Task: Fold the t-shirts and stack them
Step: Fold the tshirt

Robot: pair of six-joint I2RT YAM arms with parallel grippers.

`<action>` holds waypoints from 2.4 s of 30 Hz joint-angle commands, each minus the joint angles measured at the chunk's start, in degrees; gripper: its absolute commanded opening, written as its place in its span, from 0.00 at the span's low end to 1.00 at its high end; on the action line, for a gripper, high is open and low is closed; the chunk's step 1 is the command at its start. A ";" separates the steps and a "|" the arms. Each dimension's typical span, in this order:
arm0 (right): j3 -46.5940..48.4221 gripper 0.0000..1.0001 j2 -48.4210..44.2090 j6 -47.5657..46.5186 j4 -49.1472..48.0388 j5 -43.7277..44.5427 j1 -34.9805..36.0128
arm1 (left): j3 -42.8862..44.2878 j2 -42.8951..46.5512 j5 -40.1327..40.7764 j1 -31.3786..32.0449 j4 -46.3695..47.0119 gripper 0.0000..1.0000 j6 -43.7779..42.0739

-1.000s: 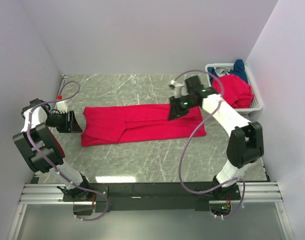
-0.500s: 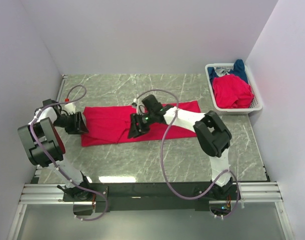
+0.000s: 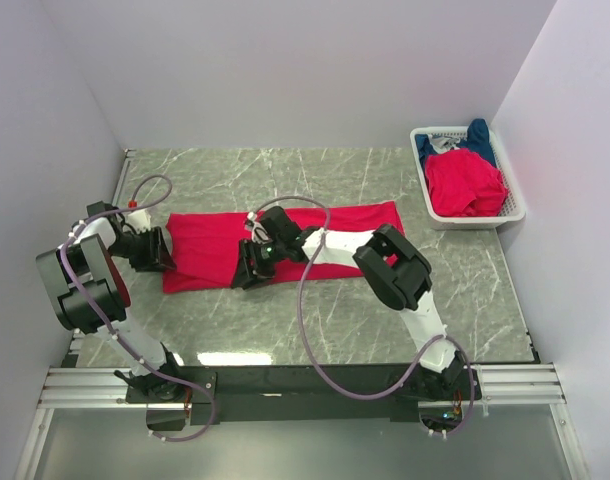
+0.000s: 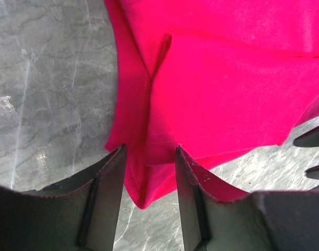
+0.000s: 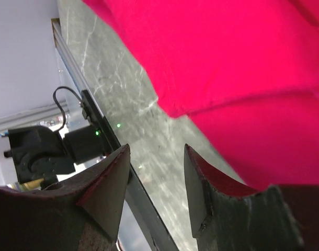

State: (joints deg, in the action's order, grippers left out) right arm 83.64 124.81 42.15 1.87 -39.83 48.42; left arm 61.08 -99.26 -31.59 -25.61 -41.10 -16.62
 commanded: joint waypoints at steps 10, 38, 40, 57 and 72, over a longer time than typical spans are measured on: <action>7.68 0.50 6.14 5.31 -5.03 0.55 1.85 | -1.49 1.62 0.75 0.21 0.32 0.48 -0.96; 2.86 0.51 7.46 8.47 -5.73 1.07 2.90 | -0.61 0.65 1.27 0.12 0.06 0.49 -1.48; 0.66 0.54 6.41 9.26 -6.00 1.34 2.90 | -0.52 0.56 1.45 0.12 0.06 0.50 -1.40; 1.97 0.45 5.97 11.37 0.59 10.65 2.46 | 0.00 -0.14 1.10 0.12 0.32 0.50 -0.96; 5.05 0.15 5.53 8.65 -0.37 11.00 1.59 | 1.06 -0.14 0.13 0.21 -1.35 0.43 -1.83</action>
State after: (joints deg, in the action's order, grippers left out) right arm 86.65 130.43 52.71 0.54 -31.86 50.43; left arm 60.12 -99.29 -30.17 -25.56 -41.41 -17.28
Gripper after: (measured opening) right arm 0.171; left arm 0.434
